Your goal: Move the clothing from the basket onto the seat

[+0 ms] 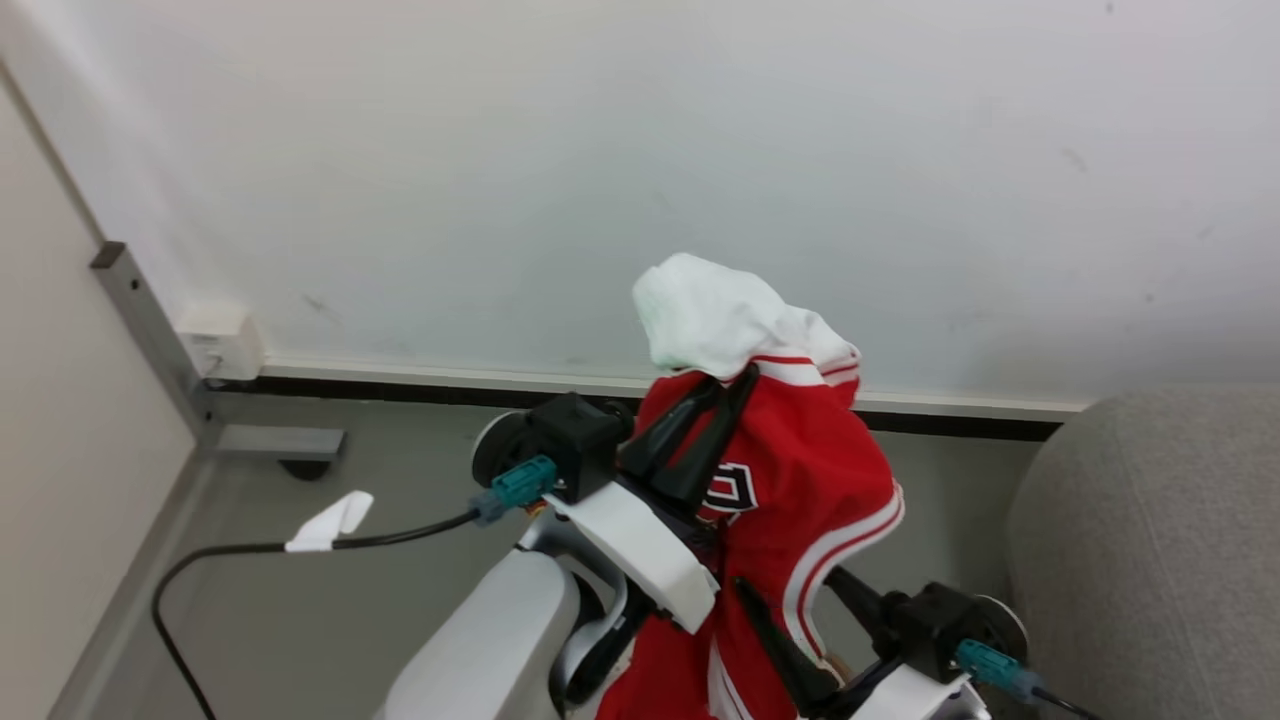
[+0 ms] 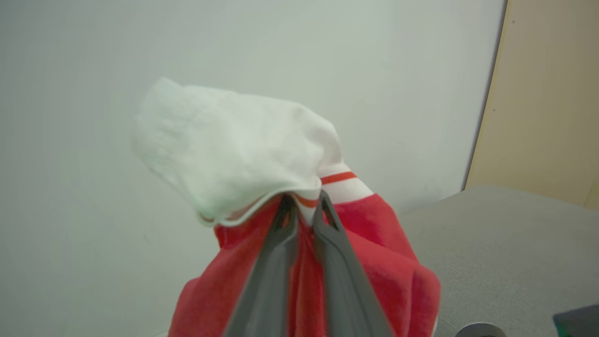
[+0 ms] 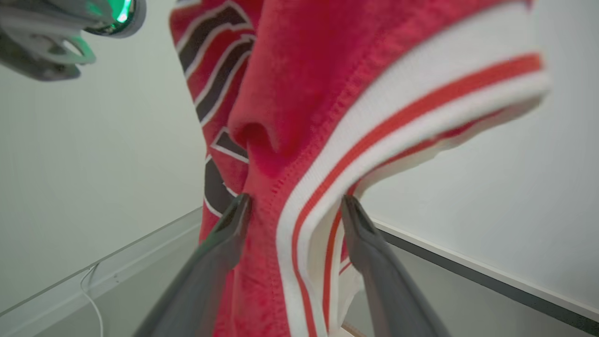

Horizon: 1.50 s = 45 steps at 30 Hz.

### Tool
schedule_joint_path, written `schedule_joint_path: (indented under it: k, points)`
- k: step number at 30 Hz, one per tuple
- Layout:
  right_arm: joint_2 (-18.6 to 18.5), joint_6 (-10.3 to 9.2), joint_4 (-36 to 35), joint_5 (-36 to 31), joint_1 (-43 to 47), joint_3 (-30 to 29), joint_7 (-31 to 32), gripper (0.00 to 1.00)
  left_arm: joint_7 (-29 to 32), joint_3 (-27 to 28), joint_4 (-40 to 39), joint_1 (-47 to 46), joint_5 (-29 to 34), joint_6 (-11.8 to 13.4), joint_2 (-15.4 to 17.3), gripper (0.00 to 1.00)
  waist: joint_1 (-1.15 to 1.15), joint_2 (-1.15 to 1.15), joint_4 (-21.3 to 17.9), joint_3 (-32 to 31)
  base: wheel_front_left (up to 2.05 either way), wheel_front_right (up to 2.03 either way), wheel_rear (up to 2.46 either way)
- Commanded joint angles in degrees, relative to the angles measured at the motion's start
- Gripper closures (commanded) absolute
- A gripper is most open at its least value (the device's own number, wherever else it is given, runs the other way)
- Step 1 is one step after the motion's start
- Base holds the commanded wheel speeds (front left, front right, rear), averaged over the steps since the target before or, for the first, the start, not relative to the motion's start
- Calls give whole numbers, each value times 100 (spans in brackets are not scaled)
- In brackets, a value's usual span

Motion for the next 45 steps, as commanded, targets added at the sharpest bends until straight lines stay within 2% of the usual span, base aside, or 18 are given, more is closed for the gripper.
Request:
schedule_joint_path:
  k: [1,6,13,14,15,16,17,25,32,35,36,37,45]
  points:
    - [32,-12,39,56,-60,33,4,0,13,-5,-36,-45,-28,-11,19,100,0,0,90,-30,0,0,0]
    - [126,-12,553,298,-291,179,3,0,36,-377,-221,-51,-220,-14,15,100,0,0,327,-73,0,0,0]
    - [228,-12,1109,505,-508,316,4,0,53,-604,-354,-13,-338,37,14,100,0,0,480,-110,0,0,0]
    - [241,-12,1112,530,-535,324,4,10,50,-617,-365,-2,-364,50,14,100,0,0,487,-117,0,0,0]
    - [250,-12,1120,554,-554,338,4,52,45,-626,-371,12,-375,59,14,100,0,0,491,-122,0,0,0]
    - [254,-12,1125,572,-562,348,4,63,40,-624,-366,28,-382,67,14,100,0,0,491,-127,0,0,0]
    - [254,-12,1120,592,-560,337,4,100,36,-619,-357,43,-398,78,17,100,0,0,488,-130,0,0,0]
    - [128,-12,1037,776,-440,216,4,100,2,-539,-209,127,-528,148,106,100,0,0,385,-102,0,0,0]
    - [59,-12,545,1037,-329,-381,3,100,-47,-447,108,317,-528,221,379,100,0,0,99,-4,0,0,0]
    - [-15,-12,285,1159,-315,-685,2,100,-93,-479,183,427,-587,208,383,98,0,0,-36,59,0,0,0]
    - [-62,-12,212,1185,-292,-784,3,100,-123,-485,189,452,-585,210,379,12,0,0,-71,76,0,0,0]
    - [-105,-12,139,1202,-280,-884,2,100,-110,-531,213,484,-558,201,401,0,0,0,-119,98,0,0,0]
    - [-411,-12,-315,1163,-226,-1511,2,100,-246,-788,121,654,-446,147,447,0,0,0,-657,264,0,0,0]
